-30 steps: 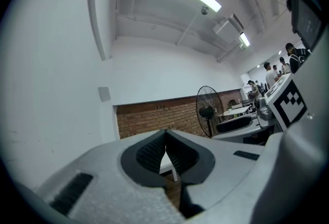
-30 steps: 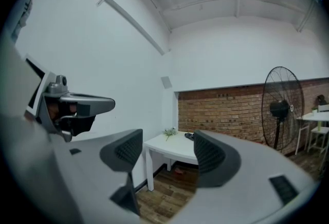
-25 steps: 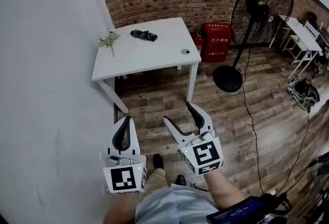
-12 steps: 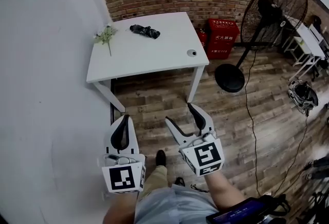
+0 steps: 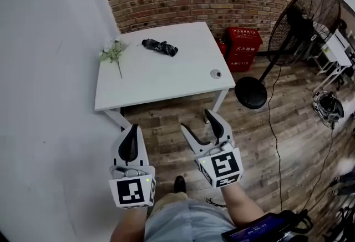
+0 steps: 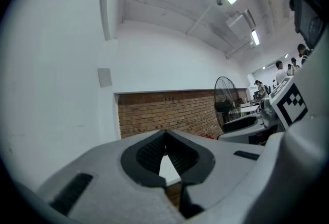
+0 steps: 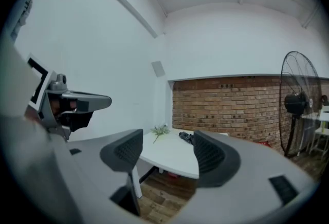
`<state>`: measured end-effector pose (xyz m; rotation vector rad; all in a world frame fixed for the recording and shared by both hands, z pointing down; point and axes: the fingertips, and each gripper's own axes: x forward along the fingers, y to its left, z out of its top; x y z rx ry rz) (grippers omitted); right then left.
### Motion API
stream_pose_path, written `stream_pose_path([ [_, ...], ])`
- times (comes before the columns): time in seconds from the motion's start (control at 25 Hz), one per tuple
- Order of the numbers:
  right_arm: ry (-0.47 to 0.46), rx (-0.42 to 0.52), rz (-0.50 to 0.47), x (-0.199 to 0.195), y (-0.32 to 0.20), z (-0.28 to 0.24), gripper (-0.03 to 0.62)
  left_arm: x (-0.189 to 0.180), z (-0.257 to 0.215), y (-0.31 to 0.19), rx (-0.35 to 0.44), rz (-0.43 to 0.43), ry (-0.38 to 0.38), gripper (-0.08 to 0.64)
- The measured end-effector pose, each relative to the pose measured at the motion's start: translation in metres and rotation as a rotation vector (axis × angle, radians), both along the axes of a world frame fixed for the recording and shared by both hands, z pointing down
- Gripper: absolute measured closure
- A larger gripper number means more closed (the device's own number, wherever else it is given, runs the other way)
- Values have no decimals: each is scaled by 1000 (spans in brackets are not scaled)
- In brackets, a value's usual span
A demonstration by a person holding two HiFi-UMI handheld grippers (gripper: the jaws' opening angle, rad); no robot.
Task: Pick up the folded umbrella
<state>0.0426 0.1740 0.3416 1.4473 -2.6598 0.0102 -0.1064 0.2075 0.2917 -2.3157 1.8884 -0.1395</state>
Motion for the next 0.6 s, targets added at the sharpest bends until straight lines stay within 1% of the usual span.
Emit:
stream_pose_path([
  [0.32,9,86,20,-25,-51,-31,281,-26,-27,-56,81,25,4,554],
  [0.6,6,102,45,-31,-80,-42,282,-30,-33,-88,93,58,-1,554],
])
